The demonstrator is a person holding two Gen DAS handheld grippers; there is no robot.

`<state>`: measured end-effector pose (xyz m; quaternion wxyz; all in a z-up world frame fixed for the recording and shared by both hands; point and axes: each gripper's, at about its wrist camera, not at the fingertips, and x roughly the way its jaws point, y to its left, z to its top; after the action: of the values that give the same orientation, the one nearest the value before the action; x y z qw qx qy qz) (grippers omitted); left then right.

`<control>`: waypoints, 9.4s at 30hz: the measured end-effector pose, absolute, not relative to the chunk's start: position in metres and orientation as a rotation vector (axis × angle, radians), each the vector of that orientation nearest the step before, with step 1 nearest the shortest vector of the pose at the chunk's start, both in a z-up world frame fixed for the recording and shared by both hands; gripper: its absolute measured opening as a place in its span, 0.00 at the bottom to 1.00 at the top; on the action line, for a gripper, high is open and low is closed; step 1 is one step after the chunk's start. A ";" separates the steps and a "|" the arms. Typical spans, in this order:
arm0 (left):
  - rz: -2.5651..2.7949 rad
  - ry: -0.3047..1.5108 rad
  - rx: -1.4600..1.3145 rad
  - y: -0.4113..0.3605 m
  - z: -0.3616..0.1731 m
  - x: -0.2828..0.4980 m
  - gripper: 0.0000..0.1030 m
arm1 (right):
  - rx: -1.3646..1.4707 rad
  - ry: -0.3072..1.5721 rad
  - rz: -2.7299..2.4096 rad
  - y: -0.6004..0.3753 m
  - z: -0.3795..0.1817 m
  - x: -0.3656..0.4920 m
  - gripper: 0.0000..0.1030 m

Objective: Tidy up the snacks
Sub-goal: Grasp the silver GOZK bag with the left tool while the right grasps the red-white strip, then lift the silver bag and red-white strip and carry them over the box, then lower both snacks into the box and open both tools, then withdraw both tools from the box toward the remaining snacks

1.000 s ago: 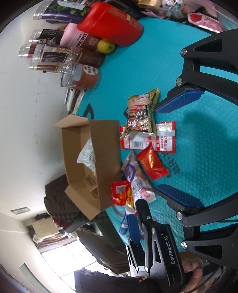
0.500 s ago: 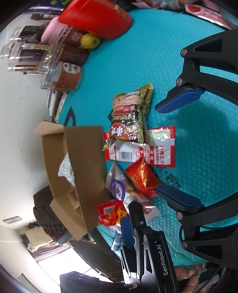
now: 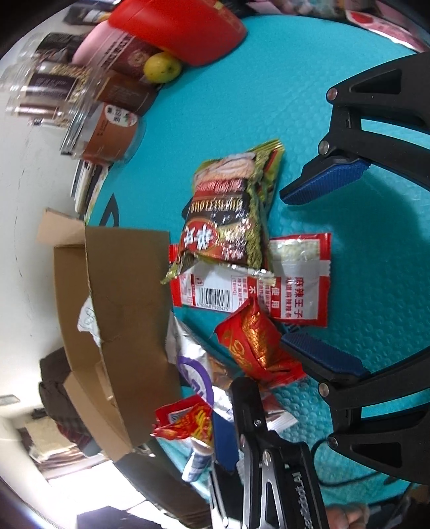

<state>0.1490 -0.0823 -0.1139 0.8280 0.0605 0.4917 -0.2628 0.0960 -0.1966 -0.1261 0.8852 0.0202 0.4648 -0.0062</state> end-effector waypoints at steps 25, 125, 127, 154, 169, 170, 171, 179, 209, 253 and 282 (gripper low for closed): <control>-0.591 1.046 0.116 -0.058 -0.114 0.108 0.44 | 0.005 1.017 0.006 -0.184 -0.129 0.046 0.56; -0.549 0.842 0.065 -0.013 -0.057 0.026 0.40 | 0.054 0.764 0.163 -0.140 -0.045 -0.025 0.43; -0.549 0.818 0.057 -0.012 -0.047 0.029 0.40 | 0.052 0.741 0.174 -0.138 -0.037 -0.021 0.43; -0.523 0.624 0.025 -0.024 0.030 0.121 0.40 | -0.076 0.563 0.181 -0.147 0.050 0.083 0.43; -0.474 0.654 0.023 -0.038 0.020 0.205 0.40 | -0.061 0.565 0.177 -0.168 0.047 0.162 0.43; -0.469 0.659 0.026 -0.039 0.019 0.210 0.40 | -0.053 0.570 0.179 -0.169 0.044 0.169 0.43; -0.465 0.663 0.027 -0.039 0.017 0.215 0.40 | -0.050 0.576 0.180 -0.169 0.042 0.174 0.43; -0.431 0.720 0.035 -0.043 -0.007 0.246 0.40 | -0.048 0.638 0.183 -0.163 0.013 0.208 0.43; -0.332 0.875 0.163 -0.070 -0.071 0.275 0.40 | 0.007 0.797 0.185 -0.173 -0.055 0.253 0.45; -0.325 0.598 0.079 -0.019 0.080 0.160 0.41 | -0.100 0.511 0.156 -0.147 0.090 0.127 0.48; -0.403 0.556 0.129 -0.010 0.074 0.066 0.75 | -0.112 0.446 0.120 -0.142 0.086 0.019 0.80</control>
<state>0.0660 -0.0104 0.0744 0.9396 0.0634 0.2726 -0.1972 0.0187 -0.1416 0.0858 0.9719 -0.0557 0.2209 0.0593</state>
